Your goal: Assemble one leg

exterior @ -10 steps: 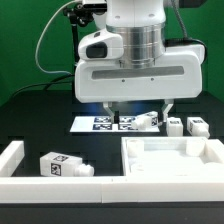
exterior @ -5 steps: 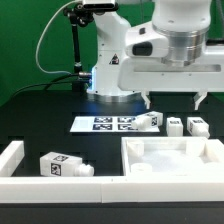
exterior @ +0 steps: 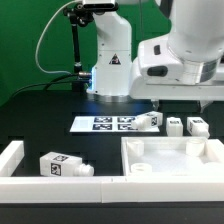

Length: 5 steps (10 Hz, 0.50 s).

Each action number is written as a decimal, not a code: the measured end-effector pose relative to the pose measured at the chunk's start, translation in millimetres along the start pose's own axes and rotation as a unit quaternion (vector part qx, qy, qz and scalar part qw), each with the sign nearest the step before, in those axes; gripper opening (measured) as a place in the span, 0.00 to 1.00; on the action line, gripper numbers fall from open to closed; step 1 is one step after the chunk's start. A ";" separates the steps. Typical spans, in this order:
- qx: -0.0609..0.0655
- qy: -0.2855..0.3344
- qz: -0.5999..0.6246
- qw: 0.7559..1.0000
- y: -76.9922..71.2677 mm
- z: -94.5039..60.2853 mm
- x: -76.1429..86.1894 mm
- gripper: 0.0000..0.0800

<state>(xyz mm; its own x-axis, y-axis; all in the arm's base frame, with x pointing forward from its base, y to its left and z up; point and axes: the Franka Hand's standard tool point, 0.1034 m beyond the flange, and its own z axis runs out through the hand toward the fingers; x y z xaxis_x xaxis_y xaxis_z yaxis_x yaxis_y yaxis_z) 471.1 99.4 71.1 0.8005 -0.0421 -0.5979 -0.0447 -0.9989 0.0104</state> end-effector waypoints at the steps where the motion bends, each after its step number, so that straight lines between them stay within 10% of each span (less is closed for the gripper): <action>1: -0.012 -0.027 -0.006 1.000 -1.4 5.8 -12.0 0.81; 5: -0.020 -0.121 0.003 0.992 4.7 16.8 -9.2 0.81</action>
Offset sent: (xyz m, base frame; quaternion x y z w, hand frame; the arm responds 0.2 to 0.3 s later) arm 0.0000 0.0000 0.0000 0.0000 -0.1938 0.0000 0.9810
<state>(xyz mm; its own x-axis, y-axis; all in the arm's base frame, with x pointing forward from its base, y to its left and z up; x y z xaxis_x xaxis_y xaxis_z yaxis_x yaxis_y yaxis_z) 453.5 95.4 63.2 0.6324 -0.0481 -0.7731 -0.0226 -0.9988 0.0436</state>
